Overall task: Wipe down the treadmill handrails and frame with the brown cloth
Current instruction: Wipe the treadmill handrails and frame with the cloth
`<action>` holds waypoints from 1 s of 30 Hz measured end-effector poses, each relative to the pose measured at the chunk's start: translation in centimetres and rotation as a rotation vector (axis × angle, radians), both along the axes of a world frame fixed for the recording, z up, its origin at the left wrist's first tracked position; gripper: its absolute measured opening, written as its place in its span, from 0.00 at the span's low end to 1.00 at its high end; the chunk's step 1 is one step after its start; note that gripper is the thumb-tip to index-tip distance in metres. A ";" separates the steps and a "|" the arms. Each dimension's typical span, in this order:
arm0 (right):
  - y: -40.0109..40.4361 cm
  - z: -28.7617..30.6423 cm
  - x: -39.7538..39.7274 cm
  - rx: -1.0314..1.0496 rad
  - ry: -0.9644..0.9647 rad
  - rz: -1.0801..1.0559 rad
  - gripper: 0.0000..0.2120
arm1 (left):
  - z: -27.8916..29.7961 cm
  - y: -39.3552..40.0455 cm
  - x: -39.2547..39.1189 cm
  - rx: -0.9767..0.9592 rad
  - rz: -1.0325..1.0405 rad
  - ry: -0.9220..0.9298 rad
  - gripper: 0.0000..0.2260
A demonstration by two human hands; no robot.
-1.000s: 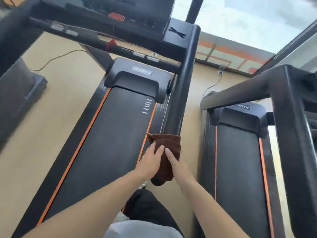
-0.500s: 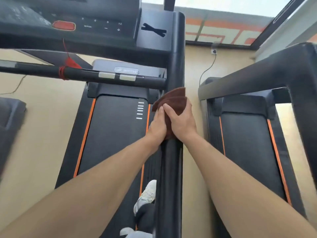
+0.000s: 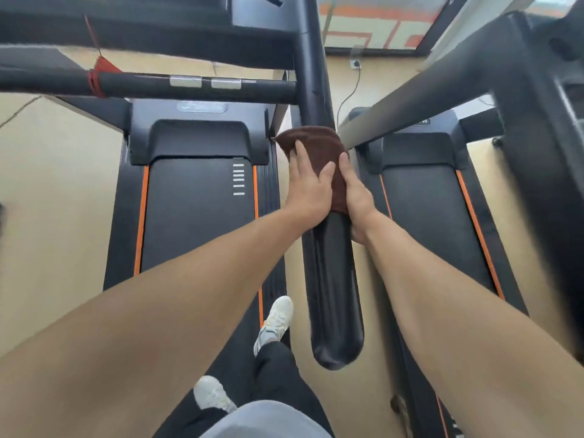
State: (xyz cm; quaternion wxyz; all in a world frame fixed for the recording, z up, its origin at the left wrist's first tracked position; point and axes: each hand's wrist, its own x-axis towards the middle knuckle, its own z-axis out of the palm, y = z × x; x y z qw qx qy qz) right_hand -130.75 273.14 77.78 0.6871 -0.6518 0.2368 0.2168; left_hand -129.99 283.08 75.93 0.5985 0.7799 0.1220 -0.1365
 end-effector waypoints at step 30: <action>4.1 -1.3 -15.6 -1.408 -0.295 0.413 0.48 | -2.6 1.0 -20.1 -0.658 0.093 0.525 0.11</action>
